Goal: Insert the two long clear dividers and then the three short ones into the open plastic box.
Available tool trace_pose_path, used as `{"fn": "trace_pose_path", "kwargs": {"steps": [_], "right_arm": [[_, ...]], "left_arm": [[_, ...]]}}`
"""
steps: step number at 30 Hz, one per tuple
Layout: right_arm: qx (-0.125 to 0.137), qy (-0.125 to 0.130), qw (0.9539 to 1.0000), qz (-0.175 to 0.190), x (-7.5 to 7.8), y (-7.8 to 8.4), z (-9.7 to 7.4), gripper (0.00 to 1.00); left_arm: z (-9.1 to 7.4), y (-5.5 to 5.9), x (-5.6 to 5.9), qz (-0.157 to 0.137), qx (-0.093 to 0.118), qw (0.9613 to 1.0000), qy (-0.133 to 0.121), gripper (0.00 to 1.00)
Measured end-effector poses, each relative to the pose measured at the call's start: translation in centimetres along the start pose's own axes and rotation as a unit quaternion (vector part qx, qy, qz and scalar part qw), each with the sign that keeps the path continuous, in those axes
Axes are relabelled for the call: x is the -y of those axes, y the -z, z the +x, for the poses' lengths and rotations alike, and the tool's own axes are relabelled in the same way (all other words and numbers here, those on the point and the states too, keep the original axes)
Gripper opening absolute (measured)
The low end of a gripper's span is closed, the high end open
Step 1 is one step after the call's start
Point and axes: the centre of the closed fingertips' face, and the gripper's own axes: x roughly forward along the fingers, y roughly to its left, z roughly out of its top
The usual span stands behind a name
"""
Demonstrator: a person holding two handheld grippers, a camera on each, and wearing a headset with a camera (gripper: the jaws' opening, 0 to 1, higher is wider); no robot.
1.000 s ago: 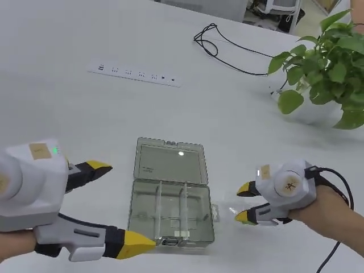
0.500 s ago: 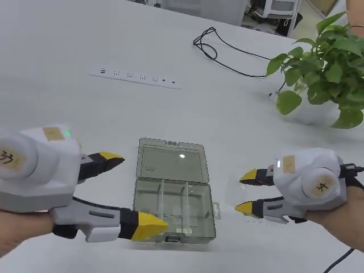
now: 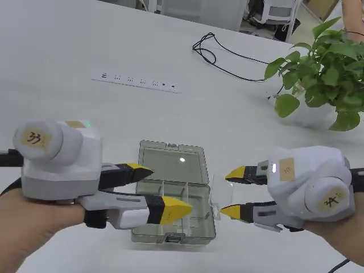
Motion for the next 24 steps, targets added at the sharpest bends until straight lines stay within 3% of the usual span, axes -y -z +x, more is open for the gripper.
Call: {"fn": "trace_pose_path", "kwargs": {"steps": [3, 11, 14, 17, 24], "right_arm": [[0.006, 0.000, 1.0000, -0.006, -0.4, -1.0, -0.2, 0.33], [0.017, 0.002, 0.9995, -0.026, -1.2, -3.3, -0.8, 0.33], [0.017, 0.004, 0.9992, -0.036, -1.4, -4.0, -1.0, 0.33], [0.020, 0.005, 0.9987, -0.046, -1.6, -4.8, -1.2, 0.33], [0.017, 0.004, 0.9980, -0.061, -1.9, -5.3, -1.3, 0.33]], "left_arm": [[0.5, -0.5, 0.5, 0.009, 0.012, 0.9998, 0.010, 0.55], [1.4, -1.0, 1.8, -0.059, 0.026, 0.9972, 0.038, 0.36], [1.7, -0.9, 2.1, -0.072, 0.021, 0.9962, 0.045, 0.32], [1.8, -0.7, 2.7, -0.080, 0.015, 0.9949, 0.060, 0.22], [2.0, -0.5, 3.2, -0.099, 0.018, 0.9922, 0.074, 0.10]]}}
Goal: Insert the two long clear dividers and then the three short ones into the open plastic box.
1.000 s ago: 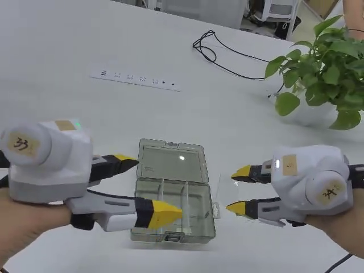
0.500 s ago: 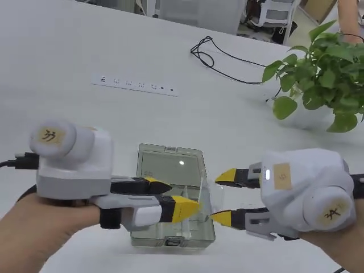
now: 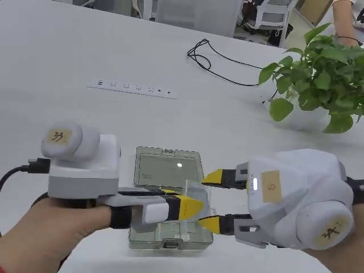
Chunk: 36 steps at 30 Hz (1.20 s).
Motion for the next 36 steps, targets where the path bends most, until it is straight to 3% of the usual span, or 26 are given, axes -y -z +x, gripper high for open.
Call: {"fn": "trace_pose_path", "kwargs": {"steps": [12, 20, 28, 33, 36], "right_arm": [[-0.008, -0.002, 0.9999, -0.012, -0.3, -0.1, 0.0, 0.33], [-0.012, -0.003, 0.9997, -0.019, -0.3, -0.2, 0.1, 0.33], [-0.012, -0.002, 0.9997, -0.021, -0.2, -0.2, 0.1, 0.33], [-0.004, -0.002, 1.0000, -0.001, 0.1, -0.5, -0.1, 0.33], [0.006, 0.000, 0.9998, 0.017, 0.8, -0.5, -0.5, 0.33]], "left_arm": [[-0.1, 0.3, 0.0, -0.011, 0.001, 0.9999, 0.005, 0.00], [0.0, 0.5, -0.2, -0.019, 0.001, 0.9998, 0.003, 0.00], [-0.1, 0.4, -0.3, -0.047, 0.014, 0.9988, 0.001, 0.00], [-0.2, 0.5, -0.6, -0.042, 0.016, 0.9989, -0.006, 0.00], [-0.3, 0.5, -0.6, -0.012, 0.012, 0.9998, -0.008, 0.00]]}}
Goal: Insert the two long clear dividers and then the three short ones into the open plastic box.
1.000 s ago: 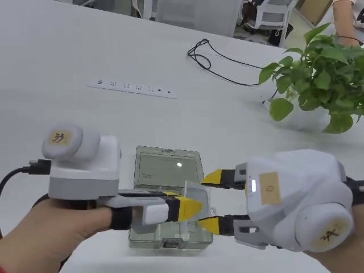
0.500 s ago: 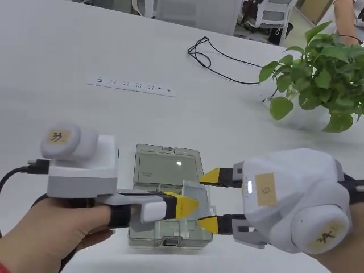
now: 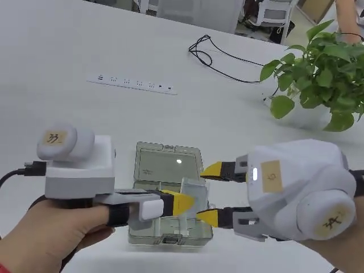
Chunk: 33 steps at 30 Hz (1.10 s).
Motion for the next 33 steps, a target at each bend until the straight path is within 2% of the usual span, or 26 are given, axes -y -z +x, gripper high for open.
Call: {"fn": "trace_pose_path", "kwargs": {"steps": [2, 4, 5, 6, 8, 10, 11, 12, 13, 14, 16, 17, 19, 20, 21, 25, 31, 33], "right_arm": [[0.019, -0.014, 0.9992, 0.032, 0.2, -0.1, -0.3, 0.33], [0.035, -0.033, 0.9974, 0.053, 0.4, -0.3, -0.7, 0.32], [0.042, -0.055, 0.9956, 0.064, 0.1, -0.3, -0.9, 0.31], [0.044, -0.067, 0.9942, 0.071, 0.0, -0.3, -1.1, 0.30], [0.053, -0.102, 0.9897, 0.084, -0.5, -0.5, -1.5, 0.24], [0.066, -0.125, 0.9861, 0.088, -0.7, -1.0, -1.9, 0.22], [0.071, -0.137, 0.9837, 0.093, -0.8, -1.2, -2.0, 0.22], [0.073, -0.143, 0.9825, 0.095, -0.9, -1.3, -2.1, 0.21], [0.078, -0.159, 0.9790, 0.100, -1.1, -1.5, -2.3, 0.19], [0.083, -0.171, 0.9765, 0.102, -1.2, -1.7, -2.4, 0.18], [0.089, -0.193, 0.9713, 0.107, -1.5, -2.1, -2.7, 0.18], [0.090, -0.202, 0.9693, 0.107, -1.7, -2.2, -2.8, 0.17], [0.090, -0.227, 0.9644, 0.102, -2.3, -2.2, -2.9, 0.16], [0.089, -0.228, 0.9642, 0.101, -2.3, -2.2, -2.8, 0.15], [0.087, -0.236, 0.9627, 0.099, -2.7, -2.3, -2.8, 0.15], [0.077, -0.261, 0.9580, 0.091, -3.8, -2.3, -2.6, 0.15], [0.081, -0.278, 0.9529, 0.092, -4.4, -2.5, -2.4, 0.11], [0.080, -0.279, 0.9526, 0.091, -4.5, -2.5, -2.4, 0.09]], "left_arm": [[-0.1, 0.2, 0.4, 0.043, -0.007, 0.9990, 0.012, 0.00], [-0.2, 0.5, 0.5, 0.088, -0.017, 0.9959, 0.014, 0.00], [-0.3, 0.6, 0.7, 0.121, -0.019, 0.9923, 0.018, 0.00], [-0.4, 0.7, 1.2, 0.158, -0.020, 0.9867, 0.031, 0.00], [-0.6, 1.3, 1.8, 0.183, -0.035, 0.9813, 0.046, 0.00], [-0.7, 1.7, 1.9, 0.209, -0.044, 0.9755, 0.053, 0.00], [-0.7, 1.9, 1.9, 0.226, -0.048, 0.9712, 0.058, 0.00], [-0.8, 2.0, 2.0, 0.229, -0.049, 0.9704, 0.060, 0.00], [-0.8, 2.2, 2.3, 0.244, -0.050, 0.9658, 0.070, 0.00], [-0.9, 2.2, 2.4, 0.252, -0.048, 0.9638, 0.073, 0.00], [-1.0, 2.3, 2.7, 0.275, -0.049, 0.9567, 0.081, 0.00], [-1.1, 2.4, 2.8, 0.293, -0.048, 0.9508, 0.089, 0.00], [-1.2, 2.6, 2.9, 0.296, -0.052, 0.9493, 0.092, 0.00], [-1.3, 2.7, 3.1, 0.306, -0.053, 0.9457, 0.097, 0.00], [-1.4, 2.6, 3.2, 0.311, -0.053, 0.9438, 0.100, 0.00], [-1.6, 2.3, 3.5, 0.317, -0.046, 0.9410, 0.109, 0.00], [-1.8, 2.0, 4.2, 0.330, -0.039, 0.9356, 0.120, 0.00], [-1.8, 2.0, 4.3, 0.330, -0.038, 0.9352, 0.122, 0.00]]}}
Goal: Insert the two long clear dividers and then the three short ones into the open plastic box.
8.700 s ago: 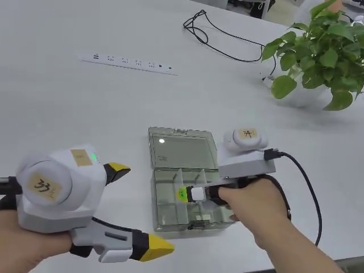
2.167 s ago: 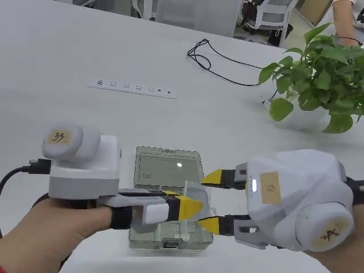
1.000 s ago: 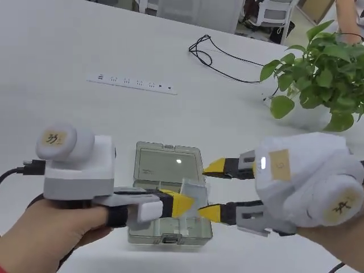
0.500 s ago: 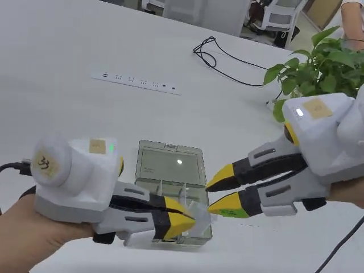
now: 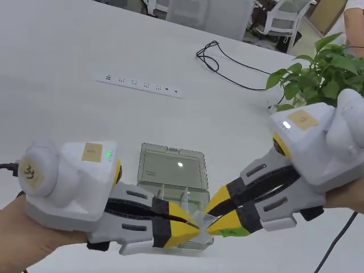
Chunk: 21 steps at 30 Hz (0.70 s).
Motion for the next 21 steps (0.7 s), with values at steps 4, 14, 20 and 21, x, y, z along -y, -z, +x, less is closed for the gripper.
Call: {"fn": "trace_pose_path", "kwargs": {"steps": [4, 14, 20, 21], "right_arm": [[0.000, -0.006, 1.0000, -0.003, -0.20, -0.11, 0.09, 0.05], [-0.003, -0.007, 0.9999, -0.008, -0.14, 0.14, 0.35, 0.03], [-0.004, -0.004, 0.9999, -0.010, -0.09, 0.28, 0.44, 0.03], [-0.005, -0.003, 0.9999, -0.011, -0.08, 0.30, 0.48, 0.03]], "left_arm": [[-0.08, 0.21, 0.01, 0.003, -0.003, 1.0000, 0.000, 0.00], [-0.13, 0.59, 0.01, 0.006, -0.008, 0.9999, -0.003, 0.00], [-0.16, 0.74, 0.08, 0.002, -0.007, 1.0000, -0.006, 0.00], [-0.17, 0.80, 0.07, 0.001, -0.008, 0.9999, -0.007, 0.00]]}}
